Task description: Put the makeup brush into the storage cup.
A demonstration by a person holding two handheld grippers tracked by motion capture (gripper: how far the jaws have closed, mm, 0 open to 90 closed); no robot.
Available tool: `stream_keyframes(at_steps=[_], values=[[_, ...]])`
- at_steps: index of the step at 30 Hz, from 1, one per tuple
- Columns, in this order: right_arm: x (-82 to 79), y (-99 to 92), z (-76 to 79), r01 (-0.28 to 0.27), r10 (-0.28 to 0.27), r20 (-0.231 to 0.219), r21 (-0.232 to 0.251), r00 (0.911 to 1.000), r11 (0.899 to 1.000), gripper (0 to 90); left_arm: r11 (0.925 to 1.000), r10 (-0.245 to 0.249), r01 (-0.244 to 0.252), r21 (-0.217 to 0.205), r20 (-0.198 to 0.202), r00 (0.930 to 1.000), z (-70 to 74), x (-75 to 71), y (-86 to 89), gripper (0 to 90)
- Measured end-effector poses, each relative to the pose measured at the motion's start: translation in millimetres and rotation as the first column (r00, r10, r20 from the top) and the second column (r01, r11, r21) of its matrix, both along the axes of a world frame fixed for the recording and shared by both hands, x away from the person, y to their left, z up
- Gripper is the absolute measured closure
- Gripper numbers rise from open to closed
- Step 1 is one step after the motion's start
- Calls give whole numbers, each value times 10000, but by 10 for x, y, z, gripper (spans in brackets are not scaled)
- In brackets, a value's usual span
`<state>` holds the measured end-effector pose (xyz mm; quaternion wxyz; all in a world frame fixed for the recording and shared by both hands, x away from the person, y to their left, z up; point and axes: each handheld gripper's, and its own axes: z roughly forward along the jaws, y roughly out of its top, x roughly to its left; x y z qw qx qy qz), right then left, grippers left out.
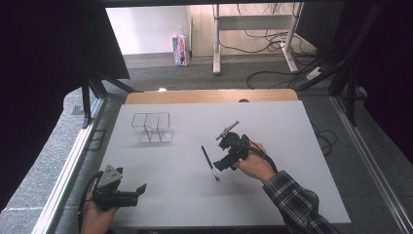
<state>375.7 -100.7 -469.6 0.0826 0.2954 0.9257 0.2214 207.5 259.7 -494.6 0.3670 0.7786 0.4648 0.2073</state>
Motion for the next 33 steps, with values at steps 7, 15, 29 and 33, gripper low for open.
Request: stream_keyframes(at_steps=[7, 15, 29, 33], values=[[36, 99, -36, 11, -18, -230, -280, 9997, 9996, 0, 10000, 10, -10, 11, -20, 10000, -2, 0, 2, 0], [89, 193, -91, -16, -20, -508, -712, 9987, 9975, 12, 10000, 26, -26, -2, -21, 10000, -3, -1, 2, 0], [110, 434, -138, -137, 59, -629, -1243, 9980, 9921, 162, 10000, 17, -17, -9, -9, 10000, -2, -6, 7, 0], [125, 456, -174, -198, 93, -767, -1377, 9970, 9903, 207, 10000, 18, -18, -12, -6, 10000, -2, -7, 7, 0]])
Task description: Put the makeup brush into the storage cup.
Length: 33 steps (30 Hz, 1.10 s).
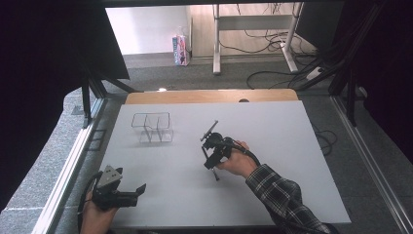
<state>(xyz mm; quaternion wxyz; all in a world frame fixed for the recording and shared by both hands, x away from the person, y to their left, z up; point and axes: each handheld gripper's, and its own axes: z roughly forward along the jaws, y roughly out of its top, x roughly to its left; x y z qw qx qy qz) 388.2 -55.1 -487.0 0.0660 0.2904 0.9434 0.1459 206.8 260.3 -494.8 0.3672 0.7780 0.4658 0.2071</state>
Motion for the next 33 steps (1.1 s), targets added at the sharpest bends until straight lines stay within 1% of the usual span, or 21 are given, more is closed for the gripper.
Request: stream_keyframes(at_steps=[1, 2, 7, 8, 9, 10, 11, 13, 14, 15, 16, 17, 18, 20, 21, 25, 27, 28, 29, 31, 33], values=[[6, 2, -21, -37, 37, -131, 7, 9999, 10000, 217, 10000, 0, 0, 0, 0, 10000, 0, 0, 0, 0], [8, 6, -37, -35, 34, -170, -62, 9999, 10000, 227, 10000, 3, -3, -5, 6, 10000, 1, -1, 0, 0], [18, 14, -128, -193, 183, -314, -309, 9993, 9993, 278, 10000, -7, 7, 3, -1, 10000, 0, 0, 0, 0], [16, 19, -143, -214, 203, -263, -401, 9994, 9990, 288, 10000, -8, 8, 0, 2, 10000, 0, -1, 0, 0], [16, 23, -156, -270, 256, -353, -385, 9990, 9989, 304, 10000, -8, 8, 3, 2, 10000, 0, -1, 0, 0], [10, 28, -167, -313, 299, -298, -489, 9991, 9983, 323, 10000, -10, 10, 8, 1, 10000, 0, -1, 0, 0], [4, 36, -173, -331, 311, -334, -604, 9990, 9976, 341, 10000, -11, 11, 7, 0, 10000, 0, -1, -1, 0], [7, 33, -171, -428, 404, -434, -560, 9982, 9975, 428, 10000, -12, 12, 12, 2, 10000, 0, -1, -1, 0], [3, 38, -156, -487, 452, -561, -640, 9974, 9968, 520, 10000, -22, 22, 21, -3, 10000, 1, -2, -2, 0], [-4, 44, -143, -530, 486, -569, -779, 9972, 9956, 598, 10000, -25, 25, 25, -7, 10000, 1, -2, -3, 0], [-4, 44, -135, -544, 484, -745, -814, 9960, 9952, 680, 10000, -28, 28, 26, -7, 10000, 1, -3, -3, 0], [-1, 39, -129, -598, 523, -798, -945, 9954, 9937, 755, 10000, -23, 23, 2, -2, 10000, 1, -4, -3, 0], [9, 27, -127, -613, 521, -961, -950, 9940, 9936, 835, 10000, -11, 11, -62, 7, 10000, 2, -5, -2, 0], [30, 3, -126, -468, 370, -1205, -789, 9920, 9958, 839, 9999, 11, -11, -119, -15, 10000, 3, -5, 1, 0], [37, -2, -123, -507, 401, -1268, -814, 9911, 9954, 840, 9999, 30, -31, -112, -10, 10000, 4, -5, 0, 0], [38, -1, -120, -689, 579, -1260, -849, 9903, 9940, 841, 9999, 2, -1, -107, 39, 10000, 7, -12, -11, 11], [46, -27, -116, -747, 652, -1373, -649, 9884, 9951, 841, 10000, -35, 35, -8, 151, 9999, 10, -17, -29, 20], [42, -37, -109, -698, 609, -1298, -649, 9897, 9954, 841, 10000, -39, 38, 23, 210, 9998, 9, -19, -35, 21], [48, -52, -102, -744, 666, -1392, -512, 9880, 9959, 841, 10000, -57, 56, 61, 241, 9997, 10, -19, -35, 20], [43, -75, -73, -746, 689, -1261, -416, 9896, 9963, 841, 9999, -94, 93, 47, 321, 9994, 10, -19, -28, 20], [35, -99, -36, -783, 752, -1353, -177, 9879, 9968, 841, 9999, -103, 103, 2, 394, 9992, 9, -16, -14, 21]])
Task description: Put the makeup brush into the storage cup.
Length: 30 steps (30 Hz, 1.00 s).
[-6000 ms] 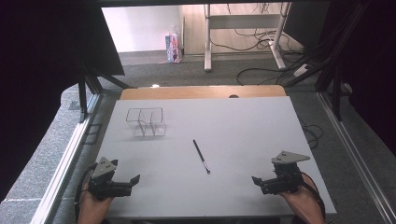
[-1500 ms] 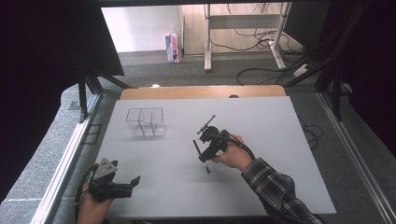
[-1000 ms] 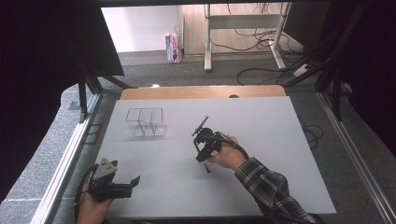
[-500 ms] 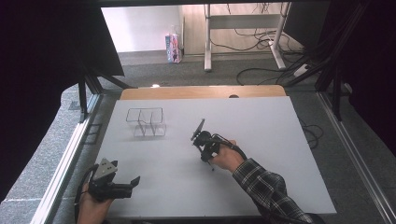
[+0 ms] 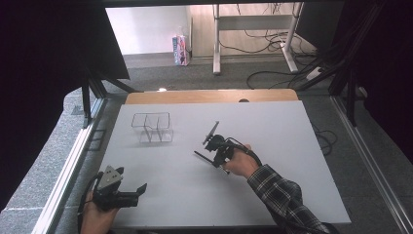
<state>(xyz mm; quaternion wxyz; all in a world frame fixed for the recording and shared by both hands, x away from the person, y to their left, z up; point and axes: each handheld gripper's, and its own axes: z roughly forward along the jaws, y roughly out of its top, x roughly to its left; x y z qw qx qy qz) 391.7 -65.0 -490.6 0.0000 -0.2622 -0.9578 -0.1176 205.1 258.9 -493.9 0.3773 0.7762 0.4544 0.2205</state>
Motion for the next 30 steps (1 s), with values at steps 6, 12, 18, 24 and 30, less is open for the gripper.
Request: stream_keyframes(at_steps=[6, 12, 18, 24, 30], values=[[-80, -96, 142, -131, 137, -87, 690, 9999, 9975, 841, 9999, -74, 74, -152, 19, 10000, -12, 15, 18, 23], [-187, -236, 269, -299, 295, 55, 1199, 9996, 9923, 840, 9996, -266, 267, -38, 146, 9995, -3, 23, -19, 24], [-318, -373, 346, -493, 484, 98, 1535, 9988, 9869, 840, 9983, -574, 574, -106, 35, 9983, -8, 28, -46, 36], [-427, -475, 384, -675, 636, 278, 1721, 9976, 9828, 840, 9981, -581, 579, -212, -78, 9983, 14, 27, -94, 15], [-486, -568, 358, -662, 627, 252, 1836, 9977, 9808, 840, 9964, -753, 758, 369, -166, 9970, 16, 30, -180, 0]])
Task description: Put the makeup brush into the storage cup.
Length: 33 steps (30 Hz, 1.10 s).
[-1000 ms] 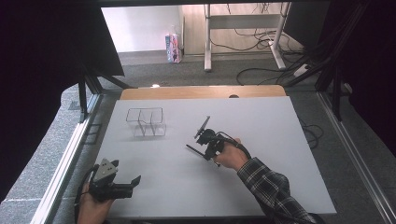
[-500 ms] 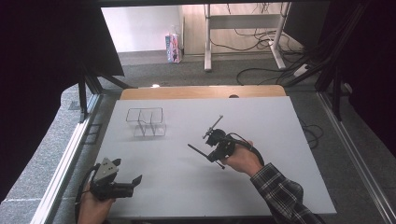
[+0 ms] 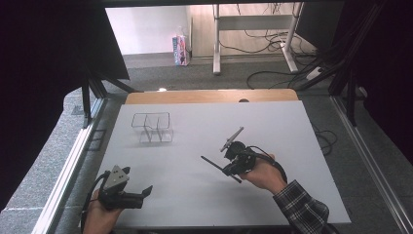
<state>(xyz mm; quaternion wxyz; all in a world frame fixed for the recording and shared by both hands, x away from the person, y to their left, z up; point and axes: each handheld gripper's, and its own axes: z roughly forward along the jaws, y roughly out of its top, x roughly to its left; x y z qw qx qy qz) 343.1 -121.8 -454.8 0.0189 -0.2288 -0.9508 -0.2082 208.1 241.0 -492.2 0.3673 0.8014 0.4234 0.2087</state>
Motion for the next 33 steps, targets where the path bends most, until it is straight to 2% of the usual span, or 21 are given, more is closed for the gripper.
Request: stream_keyframes(at_steps=[1, 6, 10, 12, 13, 14, 15, 16, 17, 18, 19, 22, 24, 28, 31, 32, 33], values=[[-20, -37, -25, -6, 6, -20, -4, 10000, 10000, 840, 9998, -74, 73, 171, 26, 10000, 10, 8, -37, 0], [-47, -101, -100, 22, -24, -217, -90, 9998, 10000, 840, 9987, -510, 510, -14, -13, 9987, 68, 42, -133, 0], [-69, -93, -88, -115, 112, -265, -129, 9996, 9999, 840, 9932, -1088, 1079, -447, -184, 9939, 130, 95, -243, 0], [-80, -75, -77, -267, 260, -275, -256, 9993, 9993, 840, 9915, -1244, 1234, -411, -225, 9920, 143, 113, -278, 1], [-86, -65, -71, -362, 354, -284, -299, 9990, 9989, 840, 9873, -1581, 1576, -201, -309, 9869, 164, 152, -353, 6], [-86, -65, -71, -362, 354, -284, -299, 9990, 9989, 840, 9873, -1581, 1576, -201, -309, 9869, 164, 152, -353, 9], [-102, -41, -51, -595, 583, -291, -416, 9979, 9974, 839, 9811, -1936, 1934, -83, -352, 9805, 181, 189, -430, 15], [-104, -37, -40, -719, 706, -268, -499, 9971, 9962, 840, 9776, -2102, 2105, 19, -387, 9769, 190, 207, -470, 20], [-116, -22, -28, -726, 711, -299, -494, 9970, 9961, 840, 9743, -2243, 2250, 140, -391, 9737, 197, 223, -510, 23], [-116, -22, -28, -726, 711, -299, -494, 9970, 9961, 840, 9743, -2243, 2250, 140, -391, 9737, 197, 223, -510, 27], [-132, 4, 1, -919, 904, -295, -546, 9955, 9943, 840, 9655, -2566, 2581, 340, -424, 9656, 206, 256, -587, 32], [-153, 45, 29, -1121, 1105, -284, -619, 9935, 9918, 839, 9512, -2993, 3014, 662, -399, 9533, 212, 299, -705, 46], [-164, 72, 37, -1223, 1202, -365, -622, 9921, 9905, 840, 9424, -3218, 3236, 850, -344, 9462, 211, 320, -786, 64], [-175, 117, 37, -1388, 1359, -461, -680, 9897, 9880, 840, 9201, -3658, 3661, 1391, -284, 9302, 201, 369, -913, 122], [-172, 148, 37, -1637, 1600, -592, -626, 9853, 9845, 840, 9087, -3871, 3834, 1653, -107, 9220, 196, 395, -987, 180], [-172, 148, 37, -1637, 1600, -592, -626, 9853, 9845, 840, 9087, -3871, 3834, 1653, -107, 9220, 196, 395, -987, 194], [-181, 182, 42, -1678, 1635, -724, -582, 9839, 9841, 839, 8994, -4042, 3967, 1837, 36, 9147, 199, 404, -1038, 211]])
